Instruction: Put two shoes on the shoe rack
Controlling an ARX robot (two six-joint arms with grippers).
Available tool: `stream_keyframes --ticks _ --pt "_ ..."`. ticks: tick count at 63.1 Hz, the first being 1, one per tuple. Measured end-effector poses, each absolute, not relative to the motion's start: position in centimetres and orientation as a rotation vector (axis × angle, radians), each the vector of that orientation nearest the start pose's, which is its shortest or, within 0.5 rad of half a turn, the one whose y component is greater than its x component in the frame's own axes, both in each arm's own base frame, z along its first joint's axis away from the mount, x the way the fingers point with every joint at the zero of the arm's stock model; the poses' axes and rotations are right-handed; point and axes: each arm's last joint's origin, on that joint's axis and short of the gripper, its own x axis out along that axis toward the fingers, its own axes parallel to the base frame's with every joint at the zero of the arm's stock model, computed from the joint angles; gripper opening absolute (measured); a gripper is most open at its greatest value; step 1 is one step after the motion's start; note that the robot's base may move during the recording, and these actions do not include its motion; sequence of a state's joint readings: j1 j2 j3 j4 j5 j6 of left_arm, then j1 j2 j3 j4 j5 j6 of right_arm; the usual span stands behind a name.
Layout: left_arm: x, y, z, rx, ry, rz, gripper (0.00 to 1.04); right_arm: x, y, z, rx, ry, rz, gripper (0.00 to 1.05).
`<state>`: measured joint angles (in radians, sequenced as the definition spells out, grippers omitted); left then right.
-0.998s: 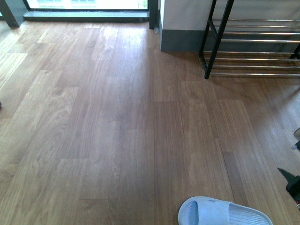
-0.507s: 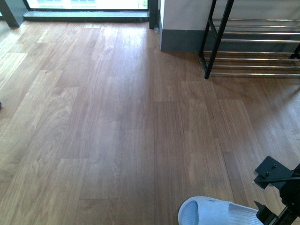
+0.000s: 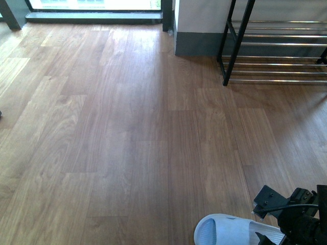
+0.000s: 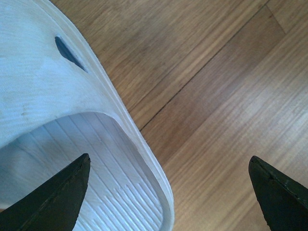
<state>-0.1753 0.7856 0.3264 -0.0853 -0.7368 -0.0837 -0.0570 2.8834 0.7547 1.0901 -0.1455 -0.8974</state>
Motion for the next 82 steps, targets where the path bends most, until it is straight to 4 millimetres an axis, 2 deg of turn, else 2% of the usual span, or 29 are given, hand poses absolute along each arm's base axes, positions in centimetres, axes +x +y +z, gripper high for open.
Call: stream_keyframes --ticks 24,44,70,82 --pt "15.7 -0.8 18.9 0.163 0.471 0.567 0.02 25.0 0.8 -16.9 -0.638 0.953 0.603 0.96" --pt "15.7 -0.8 18.9 0.163 0.471 0.567 0.02 25.3 2.3 -16.8 -0.543 0.878 0.735 0.96" --pt "15.7 -0.8 18.9 0.163 0.471 0.567 0.02 25.6 3.2 -16.7 -0.545 0.857 0.696 0.96" --pt "15.7 -0.8 18.9 0.163 0.471 0.567 0.02 25.5 3.6 -16.6 -0.542 0.856 0.661 0.71"
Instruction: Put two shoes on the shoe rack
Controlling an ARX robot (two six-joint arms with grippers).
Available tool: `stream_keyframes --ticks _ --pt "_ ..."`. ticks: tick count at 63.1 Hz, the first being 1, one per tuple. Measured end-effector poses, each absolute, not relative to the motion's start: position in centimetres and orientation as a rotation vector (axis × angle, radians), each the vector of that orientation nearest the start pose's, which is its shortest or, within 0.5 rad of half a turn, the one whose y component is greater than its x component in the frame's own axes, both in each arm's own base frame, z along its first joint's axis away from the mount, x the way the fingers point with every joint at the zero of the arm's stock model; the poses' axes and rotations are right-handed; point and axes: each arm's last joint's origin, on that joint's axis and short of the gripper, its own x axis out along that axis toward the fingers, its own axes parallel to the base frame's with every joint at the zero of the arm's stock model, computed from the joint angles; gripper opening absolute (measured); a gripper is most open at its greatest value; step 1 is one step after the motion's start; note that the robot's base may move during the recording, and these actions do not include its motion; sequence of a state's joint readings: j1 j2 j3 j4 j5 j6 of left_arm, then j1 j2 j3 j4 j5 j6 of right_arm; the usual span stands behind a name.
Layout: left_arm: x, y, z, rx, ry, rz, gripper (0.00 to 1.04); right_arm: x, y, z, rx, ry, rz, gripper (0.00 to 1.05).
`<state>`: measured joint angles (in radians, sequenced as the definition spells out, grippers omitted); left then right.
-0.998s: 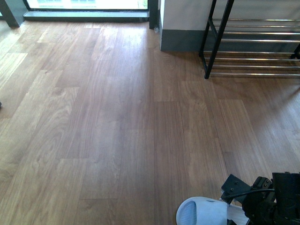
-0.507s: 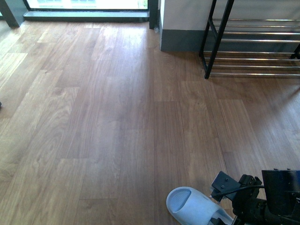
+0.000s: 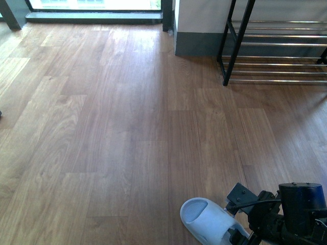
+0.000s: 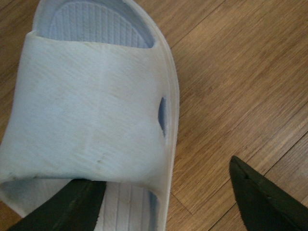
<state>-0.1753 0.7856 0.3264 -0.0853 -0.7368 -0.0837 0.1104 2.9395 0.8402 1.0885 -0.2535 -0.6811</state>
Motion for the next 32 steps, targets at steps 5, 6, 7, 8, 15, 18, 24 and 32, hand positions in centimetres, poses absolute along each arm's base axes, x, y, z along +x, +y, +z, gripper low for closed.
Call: stream_keyframes --ticks 5,6,7,8,15,18,24,32 --pt "15.69 -0.8 18.92 0.163 0.471 0.567 0.02 25.49 3.7 -16.7 -0.539 0.856 0.656 0.59" --pt "15.69 -0.8 18.92 0.163 0.471 0.567 0.02 25.47 3.7 -16.73 -0.538 0.856 0.654 0.57" --pt "15.69 -0.8 18.92 0.163 0.471 0.567 0.02 25.47 3.72 -16.73 -0.536 0.857 0.65 0.55" --pt "15.69 -0.8 18.92 0.163 0.471 0.567 0.02 25.47 3.72 -16.75 -0.537 0.857 0.648 0.54" --pt "15.69 -0.8 18.92 0.163 0.471 0.567 0.02 25.35 3.74 -16.88 -0.523 0.865 0.634 0.38" --pt "15.69 -0.8 18.92 0.163 0.471 0.567 0.02 25.32 3.75 -16.9 -0.52 0.869 0.63 0.31" --pt "15.69 -0.8 18.92 0.163 0.471 0.567 0.02 25.35 3.83 -16.88 -0.511 0.872 0.618 0.17" --pt "15.69 -0.8 18.92 0.163 0.471 0.567 0.02 25.45 3.79 -16.83 -0.506 0.867 0.591 0.01"
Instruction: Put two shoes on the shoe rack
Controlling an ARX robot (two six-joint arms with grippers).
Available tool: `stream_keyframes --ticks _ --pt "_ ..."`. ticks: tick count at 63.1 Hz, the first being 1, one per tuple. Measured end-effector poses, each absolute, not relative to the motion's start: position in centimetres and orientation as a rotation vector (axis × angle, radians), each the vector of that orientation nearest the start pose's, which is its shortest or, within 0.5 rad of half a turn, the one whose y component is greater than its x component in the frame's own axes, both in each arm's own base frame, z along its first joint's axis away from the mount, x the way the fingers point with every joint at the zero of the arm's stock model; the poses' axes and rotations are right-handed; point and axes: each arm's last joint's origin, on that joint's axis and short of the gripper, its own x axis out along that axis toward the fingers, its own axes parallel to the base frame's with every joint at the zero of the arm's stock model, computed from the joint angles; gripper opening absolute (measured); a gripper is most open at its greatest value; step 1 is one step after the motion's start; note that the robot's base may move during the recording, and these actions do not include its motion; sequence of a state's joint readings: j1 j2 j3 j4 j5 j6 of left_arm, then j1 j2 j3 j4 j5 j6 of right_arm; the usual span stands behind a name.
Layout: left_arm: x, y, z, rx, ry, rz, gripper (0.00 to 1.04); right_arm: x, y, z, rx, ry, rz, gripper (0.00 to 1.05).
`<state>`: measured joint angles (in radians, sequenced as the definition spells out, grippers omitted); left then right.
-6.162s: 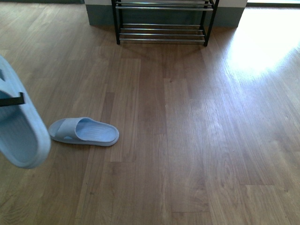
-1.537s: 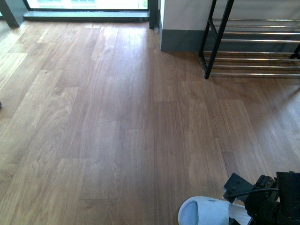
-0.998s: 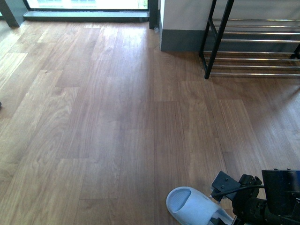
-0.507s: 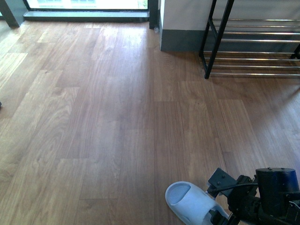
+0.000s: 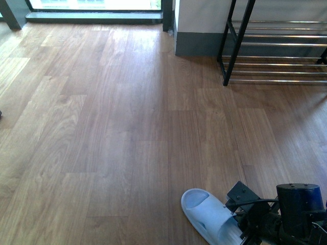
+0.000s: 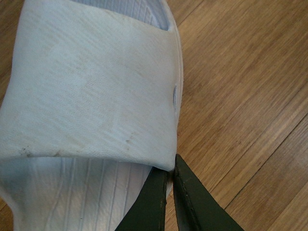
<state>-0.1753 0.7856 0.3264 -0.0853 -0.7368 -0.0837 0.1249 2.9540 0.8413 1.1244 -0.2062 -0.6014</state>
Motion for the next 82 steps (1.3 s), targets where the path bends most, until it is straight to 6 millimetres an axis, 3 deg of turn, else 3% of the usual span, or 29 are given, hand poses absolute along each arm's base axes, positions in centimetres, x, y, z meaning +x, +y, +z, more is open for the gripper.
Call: stream_keyframes --ticks 15,23,30,37,43,49,64,70,82 --pt "15.7 -0.8 18.9 0.163 0.471 0.567 0.02 25.7 2.8 -15.7 -0.463 0.86 0.508 0.01" --pt "15.7 -0.8 18.9 0.163 0.471 0.567 0.02 27.2 1.4 -11.8 -0.43 0.757 0.44 0.01" --pt "15.7 -0.8 18.9 0.163 0.471 0.567 0.02 28.1 0.3 -7.6 -0.427 0.686 0.388 0.01" --pt "15.7 -0.8 18.9 0.163 0.471 0.567 0.02 27.9 -0.6 -0.9 -0.47 0.584 0.389 0.01" --pt "15.7 -0.8 18.9 0.163 0.471 0.567 0.02 26.4 -0.8 5.8 -0.525 0.469 0.42 0.01" --pt "15.7 -0.8 18.9 0.163 0.471 0.567 0.02 24.6 -0.6 10.4 -0.555 0.372 0.434 0.01" --pt "15.7 -0.8 18.9 0.163 0.471 0.567 0.02 18.8 0.0 18.4 -0.614 0.12 0.427 0.01" --pt "15.7 -0.8 18.9 0.163 0.471 0.567 0.02 18.1 0.1 19.9 -0.637 0.041 0.403 0.01" --pt "15.7 -0.8 18.9 0.163 0.471 0.567 0.02 18.1 0.1 19.5 -0.635 0.058 0.408 0.01"
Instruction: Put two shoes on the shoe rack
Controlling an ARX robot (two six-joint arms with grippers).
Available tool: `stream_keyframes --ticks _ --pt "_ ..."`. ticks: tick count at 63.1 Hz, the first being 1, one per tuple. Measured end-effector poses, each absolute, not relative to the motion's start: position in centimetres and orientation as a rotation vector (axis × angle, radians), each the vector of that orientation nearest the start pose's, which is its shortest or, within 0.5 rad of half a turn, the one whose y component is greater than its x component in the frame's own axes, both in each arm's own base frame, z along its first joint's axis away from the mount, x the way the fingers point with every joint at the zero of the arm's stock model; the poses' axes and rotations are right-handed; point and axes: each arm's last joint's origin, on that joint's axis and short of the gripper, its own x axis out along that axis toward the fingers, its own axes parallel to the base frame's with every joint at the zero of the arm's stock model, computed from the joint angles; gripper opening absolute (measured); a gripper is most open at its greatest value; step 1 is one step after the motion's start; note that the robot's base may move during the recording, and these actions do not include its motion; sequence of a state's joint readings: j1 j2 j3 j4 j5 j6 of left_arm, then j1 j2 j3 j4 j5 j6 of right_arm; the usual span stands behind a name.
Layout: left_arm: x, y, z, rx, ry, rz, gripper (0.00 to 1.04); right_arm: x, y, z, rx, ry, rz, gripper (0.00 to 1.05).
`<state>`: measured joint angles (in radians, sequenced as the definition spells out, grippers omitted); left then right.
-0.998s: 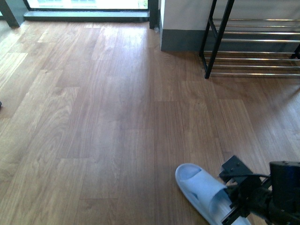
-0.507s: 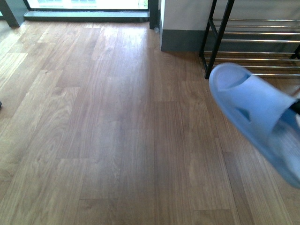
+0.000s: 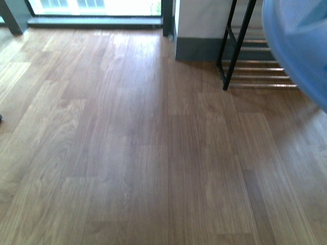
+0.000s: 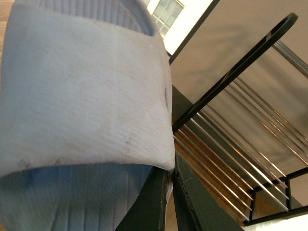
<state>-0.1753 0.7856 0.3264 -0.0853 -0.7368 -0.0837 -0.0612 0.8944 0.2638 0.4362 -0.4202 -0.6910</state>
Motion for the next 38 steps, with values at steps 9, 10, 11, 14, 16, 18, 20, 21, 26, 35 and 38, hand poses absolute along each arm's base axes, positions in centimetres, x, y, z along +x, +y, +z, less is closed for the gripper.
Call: stream_keyframes --ticks 9,10,11,14,16,18,20,21,26,35,38 --pt "15.69 -0.8 18.92 0.163 0.471 0.567 0.02 18.06 0.08 19.52 -0.637 0.057 0.408 0.01" --pt "15.69 -0.8 18.92 0.163 0.471 0.567 0.02 18.06 0.08 19.51 -0.637 0.057 0.408 0.01" --pt "15.69 -0.8 18.92 0.163 0.471 0.567 0.02 18.06 0.08 19.51 -0.637 0.057 0.409 0.01" --pt "15.69 -0.79 18.92 0.163 0.471 0.569 0.02 18.05 0.11 19.53 -0.637 0.055 0.412 0.01" --pt "15.68 -0.79 18.92 0.164 0.471 0.571 0.02 18.03 0.14 19.57 -0.637 0.051 0.416 0.01" --pt "15.68 -0.79 18.93 0.164 0.47 0.571 0.02 18.03 0.15 19.58 -0.637 0.05 0.417 0.01" --pt "15.68 -0.79 18.93 0.164 0.47 0.571 0.02 18.04 0.15 19.56 -0.638 0.052 0.416 0.01" --pt "15.68 -0.79 18.93 0.164 0.47 0.571 0.02 18.04 0.15 19.56 -0.638 0.052 0.415 0.01" --pt "15.68 -0.79 18.93 0.164 0.47 0.571 0.02 18.06 0.14 19.53 -0.638 0.055 0.413 0.01" --pt "15.68 -0.79 18.92 0.164 0.471 0.57 0.02 18.06 0.14 19.51 -0.638 0.055 0.414 0.01" --pt "15.68 -0.79 18.93 0.164 0.47 0.57 0.02 18.05 0.14 19.52 -0.638 0.055 0.413 0.01"
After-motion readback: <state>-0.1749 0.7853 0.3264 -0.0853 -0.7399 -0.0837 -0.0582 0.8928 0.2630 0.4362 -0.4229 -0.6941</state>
